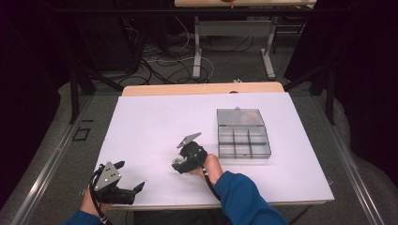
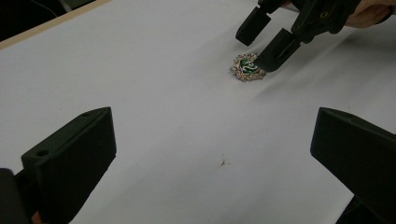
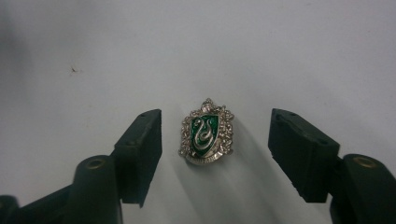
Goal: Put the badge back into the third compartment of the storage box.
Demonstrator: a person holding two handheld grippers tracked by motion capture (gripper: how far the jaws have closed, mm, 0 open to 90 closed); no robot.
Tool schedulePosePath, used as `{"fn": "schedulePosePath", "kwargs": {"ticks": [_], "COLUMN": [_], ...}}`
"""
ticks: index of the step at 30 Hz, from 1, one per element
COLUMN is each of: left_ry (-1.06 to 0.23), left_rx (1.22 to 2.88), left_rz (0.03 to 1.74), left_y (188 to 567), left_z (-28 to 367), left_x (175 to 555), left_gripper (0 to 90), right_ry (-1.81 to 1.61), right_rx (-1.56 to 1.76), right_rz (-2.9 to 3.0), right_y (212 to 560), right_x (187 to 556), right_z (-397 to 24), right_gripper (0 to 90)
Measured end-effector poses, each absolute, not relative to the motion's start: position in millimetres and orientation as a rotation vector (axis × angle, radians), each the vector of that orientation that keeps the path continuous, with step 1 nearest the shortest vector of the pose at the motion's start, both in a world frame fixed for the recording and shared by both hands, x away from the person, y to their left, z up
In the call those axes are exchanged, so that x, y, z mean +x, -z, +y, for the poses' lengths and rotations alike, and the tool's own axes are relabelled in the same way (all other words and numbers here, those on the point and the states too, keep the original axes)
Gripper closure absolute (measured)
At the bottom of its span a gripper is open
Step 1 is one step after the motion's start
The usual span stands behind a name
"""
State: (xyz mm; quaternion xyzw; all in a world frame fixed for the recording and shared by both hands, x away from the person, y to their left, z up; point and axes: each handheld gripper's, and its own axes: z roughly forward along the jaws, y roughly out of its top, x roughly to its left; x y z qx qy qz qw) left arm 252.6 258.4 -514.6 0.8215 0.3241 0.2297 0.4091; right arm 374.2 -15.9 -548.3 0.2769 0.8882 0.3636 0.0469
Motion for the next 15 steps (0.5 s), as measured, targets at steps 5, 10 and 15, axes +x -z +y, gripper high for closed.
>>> {"fn": "schedulePosePath", "kwargs": {"ticks": [5,10,15], "left_ry": [-0.579,-0.578,-0.580], "left_rx": [2.072,2.071,2.072], "left_rz": [0.815,0.815,0.815], "left_y": [514.6,514.6,514.6], "left_z": [258.4,258.2,258.1], "left_x": [252.5,252.7,252.6], "left_gripper": [0.4,0.4,0.4], "right_ry": [-1.053,-1.024,-1.013], "right_rx": [0.839,0.846,0.841], "right_rz": [2.729,2.721,2.707], "right_y": [552.4,553.5,553.4], "right_x": [373.3,373.3,374.2], "right_z": [-8.6,-7.5,-7.4], "right_gripper": [47.7,55.3,60.8]}}
